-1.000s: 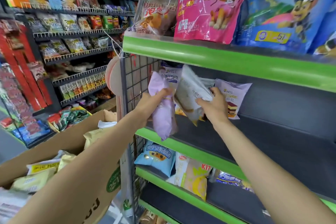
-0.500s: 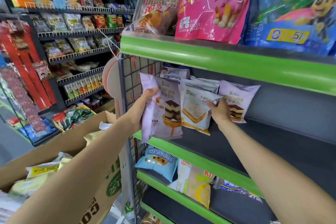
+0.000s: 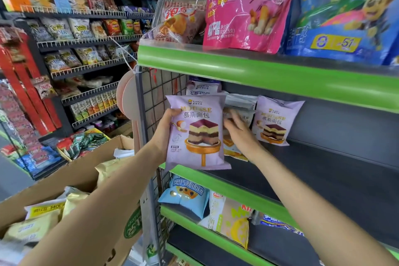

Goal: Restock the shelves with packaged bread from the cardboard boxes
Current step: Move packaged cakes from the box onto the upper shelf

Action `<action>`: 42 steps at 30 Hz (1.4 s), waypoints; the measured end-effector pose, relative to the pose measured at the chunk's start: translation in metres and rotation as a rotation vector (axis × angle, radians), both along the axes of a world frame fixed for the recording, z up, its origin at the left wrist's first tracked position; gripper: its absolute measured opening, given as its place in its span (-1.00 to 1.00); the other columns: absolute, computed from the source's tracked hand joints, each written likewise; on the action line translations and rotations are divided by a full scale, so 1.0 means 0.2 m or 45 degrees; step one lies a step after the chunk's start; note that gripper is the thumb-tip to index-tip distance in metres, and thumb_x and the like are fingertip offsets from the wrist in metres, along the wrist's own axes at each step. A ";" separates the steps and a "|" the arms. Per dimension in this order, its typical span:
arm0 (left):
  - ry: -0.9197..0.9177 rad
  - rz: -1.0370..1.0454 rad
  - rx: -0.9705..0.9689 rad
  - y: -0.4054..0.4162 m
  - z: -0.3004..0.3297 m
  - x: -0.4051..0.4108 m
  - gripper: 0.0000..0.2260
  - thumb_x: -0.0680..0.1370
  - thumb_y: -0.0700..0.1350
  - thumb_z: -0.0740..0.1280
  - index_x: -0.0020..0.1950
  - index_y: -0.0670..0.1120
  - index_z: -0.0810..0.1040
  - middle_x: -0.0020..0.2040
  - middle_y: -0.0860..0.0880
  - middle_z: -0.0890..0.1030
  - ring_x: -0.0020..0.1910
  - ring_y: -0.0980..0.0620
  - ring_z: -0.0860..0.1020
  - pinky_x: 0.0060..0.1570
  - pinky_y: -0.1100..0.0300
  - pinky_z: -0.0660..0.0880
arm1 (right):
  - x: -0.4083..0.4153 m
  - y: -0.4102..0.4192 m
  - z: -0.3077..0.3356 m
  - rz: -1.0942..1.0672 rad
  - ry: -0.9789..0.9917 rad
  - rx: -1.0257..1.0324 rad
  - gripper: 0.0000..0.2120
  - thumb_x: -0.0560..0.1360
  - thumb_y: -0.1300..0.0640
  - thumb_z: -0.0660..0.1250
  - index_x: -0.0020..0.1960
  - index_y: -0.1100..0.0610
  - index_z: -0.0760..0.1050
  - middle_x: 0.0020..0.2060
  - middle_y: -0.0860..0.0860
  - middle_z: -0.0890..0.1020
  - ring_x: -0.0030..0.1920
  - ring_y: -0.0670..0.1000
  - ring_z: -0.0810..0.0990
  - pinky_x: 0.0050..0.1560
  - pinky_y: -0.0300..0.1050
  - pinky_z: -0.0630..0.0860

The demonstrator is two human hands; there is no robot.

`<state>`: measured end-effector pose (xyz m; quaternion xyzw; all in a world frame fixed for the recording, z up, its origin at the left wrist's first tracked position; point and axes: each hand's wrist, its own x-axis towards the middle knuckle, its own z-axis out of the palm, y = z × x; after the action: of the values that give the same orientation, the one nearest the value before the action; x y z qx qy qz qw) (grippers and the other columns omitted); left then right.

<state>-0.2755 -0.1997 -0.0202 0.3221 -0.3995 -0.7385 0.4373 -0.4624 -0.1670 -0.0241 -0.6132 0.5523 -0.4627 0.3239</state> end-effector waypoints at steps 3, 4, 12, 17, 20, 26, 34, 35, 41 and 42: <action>-0.039 0.007 -0.049 0.00 0.02 -0.06 -0.64 0.55 0.08 0.15 0.08 -0.12 0.60 -0.05 -0.17 0.69 -0.15 -0.14 0.65 -0.01 0.02 0.57 | -0.01 0.01 -0.01 0.116 -0.453 0.160 -0.52 0.53 -0.24 0.15 0.32 0.00 0.45 0.24 -0.01 0.58 0.24 -0.01 0.54 0.31 0.01 0.42; -0.102 0.023 -0.075 0.00 0.03 -0.09 -0.63 0.54 0.10 0.19 0.11 -0.12 0.60 0.00 -0.18 0.68 -0.10 -0.16 0.64 0.05 -0.02 0.56 | -0.02 0.02 -0.01 0.101 -0.469 0.132 -0.49 0.46 -0.29 0.23 0.29 -0.03 0.46 0.23 -0.03 0.58 0.26 0.01 0.53 0.29 0.03 0.43; -0.547 0.160 -0.421 0.00 0.07 -0.50 -0.58 0.48 0.06 0.39 0.20 -0.18 0.44 0.07 -0.19 0.61 0.02 -0.15 0.59 0.14 -0.08 0.52 | -0.29 0.14 -0.03 -0.394 -0.429 -0.186 -0.88 0.55 0.10 0.29 0.08 0.02 0.47 0.10 0.06 0.63 0.07 0.02 0.62 0.19 -0.03 0.53; -0.956 0.114 -0.863 0.05 0.14 -0.80 -0.50 0.52 -0.24 0.33 0.37 -0.18 0.16 0.05 -0.20 0.59 -0.01 -0.15 0.57 -0.21 0.17 0.47 | -0.50 0.21 -0.07 -0.629 -0.413 -0.313 -0.79 0.58 0.23 0.22 0.21 0.19 0.37 0.01 0.05 0.57 -0.14 -0.16 0.60 -0.27 -0.50 0.48; -1.150 0.061 -1.092 0.02 0.17 -0.93 -0.44 0.49 -0.21 0.37 0.38 -0.21 0.16 0.21 -0.25 0.46 0.13 -0.21 0.51 0.00 0.04 0.47 | -0.60 0.21 -0.07 -0.653 -0.424 -0.311 -0.81 0.60 0.29 0.17 0.20 0.25 0.33 -0.10 0.00 0.56 -0.29 -0.32 0.61 -0.35 -0.48 0.47; -1.817 -0.036 -1.421 -0.09 0.12 -0.96 -0.21 0.40 0.09 0.44 0.50 0.10 0.07 0.39 -0.13 0.27 0.39 -0.18 0.27 0.30 -0.14 0.26 | -0.71 0.14 -0.12 -0.650 -0.365 -0.147 -0.72 0.61 0.23 0.16 0.31 0.22 0.26 0.12 0.11 0.54 -0.35 -0.15 0.66 -0.39 -0.38 0.52; -2.154 -0.185 -1.499 -0.23 0.00 -0.91 0.09 0.26 0.27 0.49 0.51 0.21 -0.25 0.39 -0.09 0.31 0.39 -0.17 0.28 0.37 -0.23 0.14 | -0.69 -0.03 -0.25 -0.940 -0.068 -0.026 -0.59 0.48 0.20 0.36 0.27 0.27 0.34 0.16 0.22 0.45 0.18 0.19 0.45 0.21 0.01 0.39; -2.150 -0.170 -1.512 -0.23 -0.01 -0.91 0.09 0.27 0.26 0.49 0.51 0.21 -0.25 0.39 -0.08 0.32 0.39 -0.16 0.28 0.37 -0.23 0.13 | -0.69 -0.03 -0.23 -0.961 -0.052 -0.050 -0.50 0.46 0.24 0.38 0.33 0.26 0.30 0.20 0.22 0.44 0.22 0.20 0.44 0.23 0.00 0.37; -2.042 -0.127 -1.494 -0.21 0.01 -0.89 -0.05 0.36 0.16 0.47 0.52 0.22 -0.14 0.44 -0.06 0.26 0.44 -0.15 0.22 0.40 -0.24 0.06 | -0.63 0.01 -0.11 -1.112 0.673 -0.176 -0.23 0.41 0.26 0.44 0.49 0.16 0.12 0.39 0.20 0.17 0.34 0.19 0.22 0.27 -0.04 0.33; -1.999 -0.111 -1.483 -0.20 0.02 -0.87 -0.12 0.40 0.12 0.44 0.52 0.19 -0.08 0.45 -0.06 0.25 0.45 -0.14 0.20 0.42 -0.23 0.04 | -0.61 0.01 -0.09 -1.073 0.762 -0.206 -0.29 0.42 0.26 0.43 0.46 0.15 0.17 0.40 0.19 0.17 0.34 0.19 0.22 0.26 -0.02 0.36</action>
<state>-0.4500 -0.2398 -0.0153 0.4406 -0.8908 -0.0168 0.1101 -0.5839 -0.1643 -0.0415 -0.4662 0.7820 -0.3985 -0.1108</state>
